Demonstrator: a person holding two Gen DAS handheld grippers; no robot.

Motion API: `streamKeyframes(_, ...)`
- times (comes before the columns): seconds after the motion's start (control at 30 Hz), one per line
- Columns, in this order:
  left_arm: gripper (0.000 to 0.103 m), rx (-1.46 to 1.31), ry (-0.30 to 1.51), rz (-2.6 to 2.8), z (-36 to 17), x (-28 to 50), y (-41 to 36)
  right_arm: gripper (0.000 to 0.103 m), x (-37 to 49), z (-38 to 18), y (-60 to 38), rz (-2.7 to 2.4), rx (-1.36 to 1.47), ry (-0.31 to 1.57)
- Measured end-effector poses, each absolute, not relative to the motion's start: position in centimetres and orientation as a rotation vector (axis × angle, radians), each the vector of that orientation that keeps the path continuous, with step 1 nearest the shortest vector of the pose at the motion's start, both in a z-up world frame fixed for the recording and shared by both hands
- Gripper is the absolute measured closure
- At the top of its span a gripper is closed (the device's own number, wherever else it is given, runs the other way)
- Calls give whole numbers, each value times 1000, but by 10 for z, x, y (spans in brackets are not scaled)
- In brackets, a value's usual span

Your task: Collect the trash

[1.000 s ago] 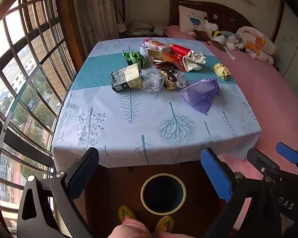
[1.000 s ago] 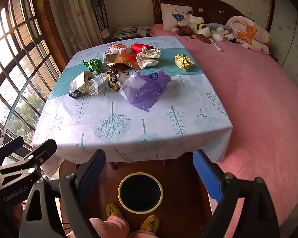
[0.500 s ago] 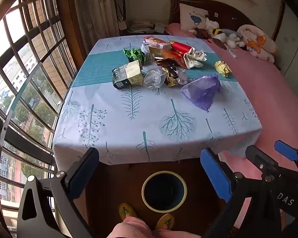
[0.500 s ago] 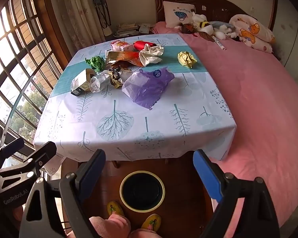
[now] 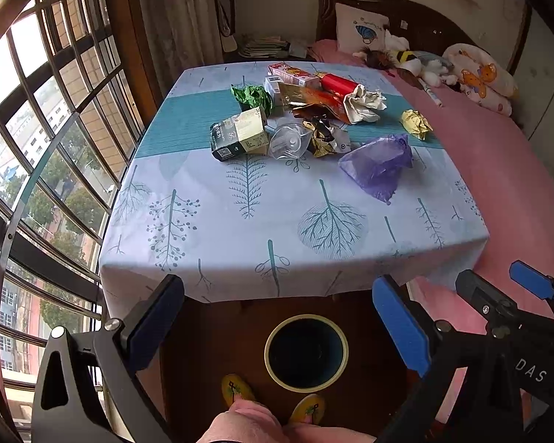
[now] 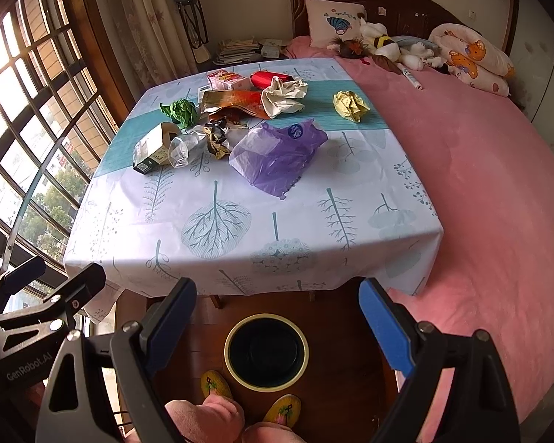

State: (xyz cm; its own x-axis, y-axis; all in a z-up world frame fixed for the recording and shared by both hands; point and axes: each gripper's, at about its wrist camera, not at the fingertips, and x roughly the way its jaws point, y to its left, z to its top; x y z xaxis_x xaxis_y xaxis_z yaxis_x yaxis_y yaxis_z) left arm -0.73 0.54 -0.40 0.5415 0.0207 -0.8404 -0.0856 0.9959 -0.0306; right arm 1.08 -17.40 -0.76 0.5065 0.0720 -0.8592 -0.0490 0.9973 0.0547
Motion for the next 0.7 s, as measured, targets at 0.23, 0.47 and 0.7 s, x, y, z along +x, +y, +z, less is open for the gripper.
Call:
streamKeyframes(0.23, 2, -64, 983, 60, -2, -11, 3, 13, 10, -7, -174, 71, 23, 1037)
streamKeyframes(0.47, 2, -54, 971, 53, 2, -15, -1, 13, 9, -7, -174, 72, 22, 1035)
streamKeyframes(0.7, 2, -54, 968, 53, 3, -17, -1, 13, 8, -6, -172, 77, 21, 1032)
